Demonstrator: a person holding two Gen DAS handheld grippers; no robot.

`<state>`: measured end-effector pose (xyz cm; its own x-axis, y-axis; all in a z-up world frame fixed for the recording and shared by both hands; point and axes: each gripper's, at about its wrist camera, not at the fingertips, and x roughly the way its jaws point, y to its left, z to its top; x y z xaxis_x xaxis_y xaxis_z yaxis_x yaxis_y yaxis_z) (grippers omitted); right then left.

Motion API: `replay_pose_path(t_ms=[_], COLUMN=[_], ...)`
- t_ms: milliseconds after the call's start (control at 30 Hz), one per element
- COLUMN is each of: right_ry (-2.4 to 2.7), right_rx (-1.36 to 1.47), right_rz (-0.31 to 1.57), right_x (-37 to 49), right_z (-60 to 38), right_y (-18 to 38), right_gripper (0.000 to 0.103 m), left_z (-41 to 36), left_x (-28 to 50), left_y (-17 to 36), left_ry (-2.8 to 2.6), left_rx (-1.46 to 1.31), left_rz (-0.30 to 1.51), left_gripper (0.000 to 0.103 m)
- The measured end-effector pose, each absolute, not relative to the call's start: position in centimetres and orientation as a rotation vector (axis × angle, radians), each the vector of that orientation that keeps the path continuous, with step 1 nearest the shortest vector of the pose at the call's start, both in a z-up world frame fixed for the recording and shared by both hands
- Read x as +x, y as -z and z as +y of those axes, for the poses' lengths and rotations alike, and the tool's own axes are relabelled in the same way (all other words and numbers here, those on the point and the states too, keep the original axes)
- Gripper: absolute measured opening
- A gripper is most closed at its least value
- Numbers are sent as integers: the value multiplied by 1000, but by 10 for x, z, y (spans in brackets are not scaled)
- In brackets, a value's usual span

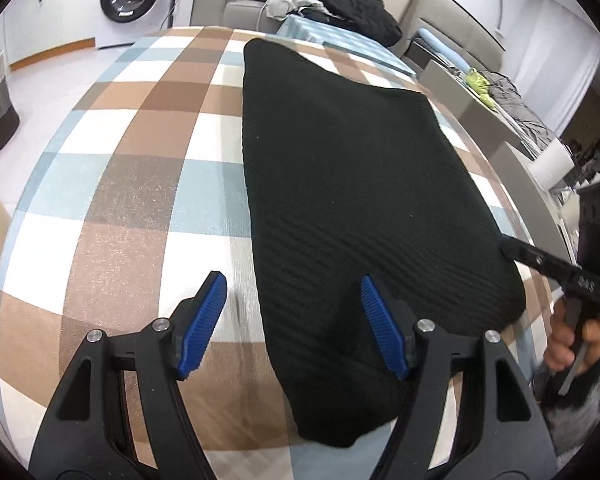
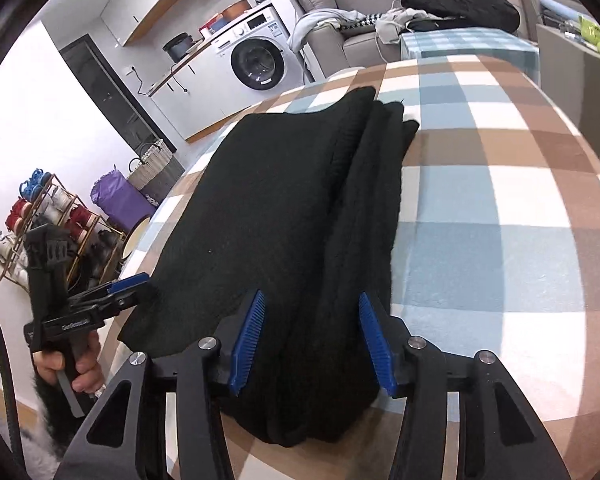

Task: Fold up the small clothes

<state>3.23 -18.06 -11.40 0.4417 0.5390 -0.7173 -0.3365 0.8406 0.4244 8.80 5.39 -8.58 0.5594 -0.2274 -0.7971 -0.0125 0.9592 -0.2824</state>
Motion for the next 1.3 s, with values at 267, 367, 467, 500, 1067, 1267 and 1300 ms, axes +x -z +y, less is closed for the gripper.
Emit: replay_pose_path(t_ms=[267,367,467,500,1067,1267,1300], right_ry=[-549,-537,-524,-524,-469,-443,-438], right_rx=[245,225,175,165,160,126,113], right_rz=[991,997,1001,1005,969,930,914], right_x=[29,26,25,25,59,52,48], right_z=[-177,-172,-164,-162,-143,-143,-143], right_y=[118,122,125,127,130,119,116], right_gripper=[66,67,65,58,41,47,51], left_z=[44,40,37,37,41,42,43], left_x=[99,101,103,103,160,153,149], left_y=[92,92,92,92,88,80,78], left_ry=[144,164,173,176,127,100,101], left_rx=[-271,-267,-246,-242,-204,-176,-172], left_rz=[982,974,960,956,925,903,891], left_gripper=[67,57,36,34,30,38,40])
